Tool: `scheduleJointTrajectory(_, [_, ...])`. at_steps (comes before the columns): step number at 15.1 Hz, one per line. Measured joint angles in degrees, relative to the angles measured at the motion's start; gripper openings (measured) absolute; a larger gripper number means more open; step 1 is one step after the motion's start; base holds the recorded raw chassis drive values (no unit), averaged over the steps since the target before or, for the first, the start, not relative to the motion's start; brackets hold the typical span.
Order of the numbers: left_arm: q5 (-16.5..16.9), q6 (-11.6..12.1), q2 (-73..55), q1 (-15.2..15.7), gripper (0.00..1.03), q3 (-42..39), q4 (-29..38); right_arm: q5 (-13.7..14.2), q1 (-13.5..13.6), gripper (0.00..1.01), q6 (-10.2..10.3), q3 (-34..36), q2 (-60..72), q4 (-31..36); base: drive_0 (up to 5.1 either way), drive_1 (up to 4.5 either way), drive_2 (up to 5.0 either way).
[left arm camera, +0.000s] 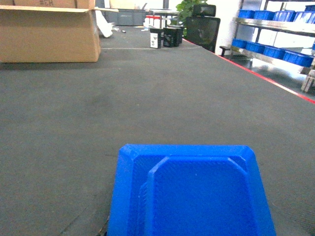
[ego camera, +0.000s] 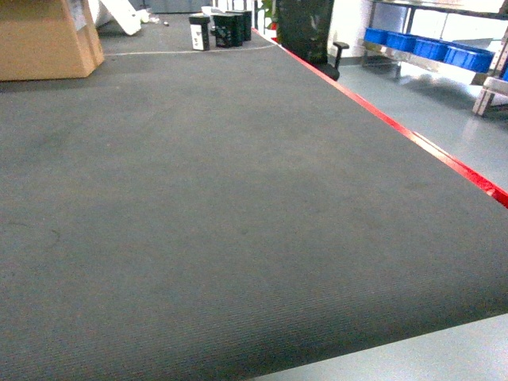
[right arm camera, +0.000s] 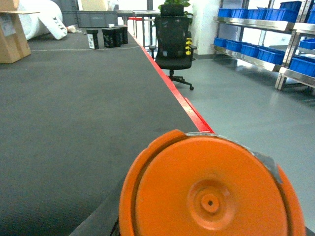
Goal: Sort blue parts and orange caps into right shelf containers
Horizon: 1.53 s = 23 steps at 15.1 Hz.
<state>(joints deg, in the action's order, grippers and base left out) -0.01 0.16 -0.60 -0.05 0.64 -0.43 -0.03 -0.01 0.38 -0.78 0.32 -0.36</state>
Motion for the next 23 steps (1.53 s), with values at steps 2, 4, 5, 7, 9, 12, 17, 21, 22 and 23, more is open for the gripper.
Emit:
scheduleJointTrajectory(2, [0.00, 0.02, 0.00, 0.00, 0.41, 0.00, 0.00, 0.00, 0.00, 0.44, 0.00, 0.00, 0.00, 0.00, -1.7, -1.66, -1.7])
scheduleJointTrajectory(4, [0.00, 0.00, 0.00, 0.00, 0.41, 0.00, 0.00, 0.00, 0.00, 0.44, 0.00, 0.00, 0.00, 0.00, -1.5, -1.54, -1.5])
scheduleJointTrajectory(5, [0.00, 0.02, 0.00, 0.00, 0.41, 0.00, 0.00, 0.00, 0.00, 0.44, 0.00, 0.00, 0.00, 0.00, -1.6, -1.55, -1.6])
scheduleJointTrajectory(7, [0.00, 0.00, 0.00, 0.00, 0.41, 0.00, 0.00, 0.00, 0.00, 0.44, 0.00, 0.00, 0.00, 0.00, -1.7, -1.67, -1.7])
scheduleJointTrajectory(9, [0.00, 0.02, 0.00, 0.00, 0.41, 0.00, 0.02, 0.00, 0.00, 0.44, 0.00, 0.00, 0.00, 0.00, -1.6, -1.60, -1.6])
scheduleJointTrajectory(12, [0.00, 0.02, 0.00, 0.00, 0.41, 0.00, 0.00, 0.00, 0.00, 0.44, 0.00, 0.00, 0.00, -0.02, -1.6, -1.55, -1.6])
scheduleJointTrajectory(17, [0.00, 0.00, 0.00, 0.00, 0.41, 0.00, 0.02, 0.00, 0.00, 0.44, 0.00, 0.00, 0.00, 0.00, -1.6, -1.58, -1.6])
scheduleJointTrajectory(21, [0.00, 0.02, 0.00, 0.00, 0.41, 0.00, 0.00, 0.00, 0.00, 0.44, 0.00, 0.00, 0.00, 0.00, -1.6, -1.60, -1.6])
scheduleJointTrajectory(22, [0.00, 0.02, 0.00, 0.00, 0.41, 0.00, 0.02, 0.00, 0.00, 0.44, 0.00, 0.00, 0.00, 0.00, -1.5, -1.52, -1.5])
scheduleJointTrajectory(23, [0.00, 0.00, 0.00, 0.00, 0.41, 0.00, 0.02, 0.00, 0.00, 0.44, 0.00, 0.00, 0.00, 0.00, -1.6, -1.62, -1.6])
